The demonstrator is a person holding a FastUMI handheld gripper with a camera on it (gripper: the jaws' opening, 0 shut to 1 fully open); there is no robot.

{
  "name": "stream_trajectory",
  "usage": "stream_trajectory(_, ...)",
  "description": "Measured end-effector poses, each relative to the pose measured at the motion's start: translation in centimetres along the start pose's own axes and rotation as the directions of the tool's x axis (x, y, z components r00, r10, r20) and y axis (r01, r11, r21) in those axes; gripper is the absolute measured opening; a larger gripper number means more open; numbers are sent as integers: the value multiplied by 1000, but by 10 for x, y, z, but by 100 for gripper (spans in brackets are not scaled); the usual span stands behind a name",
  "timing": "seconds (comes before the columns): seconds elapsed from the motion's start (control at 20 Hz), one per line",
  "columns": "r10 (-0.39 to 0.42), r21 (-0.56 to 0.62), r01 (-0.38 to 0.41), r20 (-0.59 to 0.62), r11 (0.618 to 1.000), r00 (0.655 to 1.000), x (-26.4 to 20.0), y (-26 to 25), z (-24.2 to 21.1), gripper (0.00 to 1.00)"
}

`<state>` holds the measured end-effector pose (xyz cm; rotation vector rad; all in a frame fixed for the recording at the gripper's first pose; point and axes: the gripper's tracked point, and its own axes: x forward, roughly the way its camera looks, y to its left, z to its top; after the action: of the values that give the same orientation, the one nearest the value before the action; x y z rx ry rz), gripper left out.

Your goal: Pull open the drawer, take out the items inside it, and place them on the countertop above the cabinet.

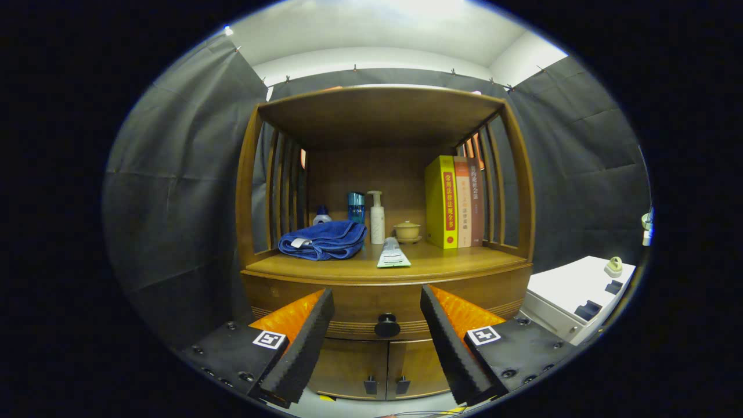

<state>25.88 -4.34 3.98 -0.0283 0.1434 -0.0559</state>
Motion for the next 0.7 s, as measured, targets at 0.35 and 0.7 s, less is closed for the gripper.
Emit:
stream_trajectory(0.35, -39, 57, 36, 56, 998, 998, -101, -41, 34, 97)
stream_trajectory(0.7, -130, 119, 118, 97, 986, 987, -130, -100, 37, 98)
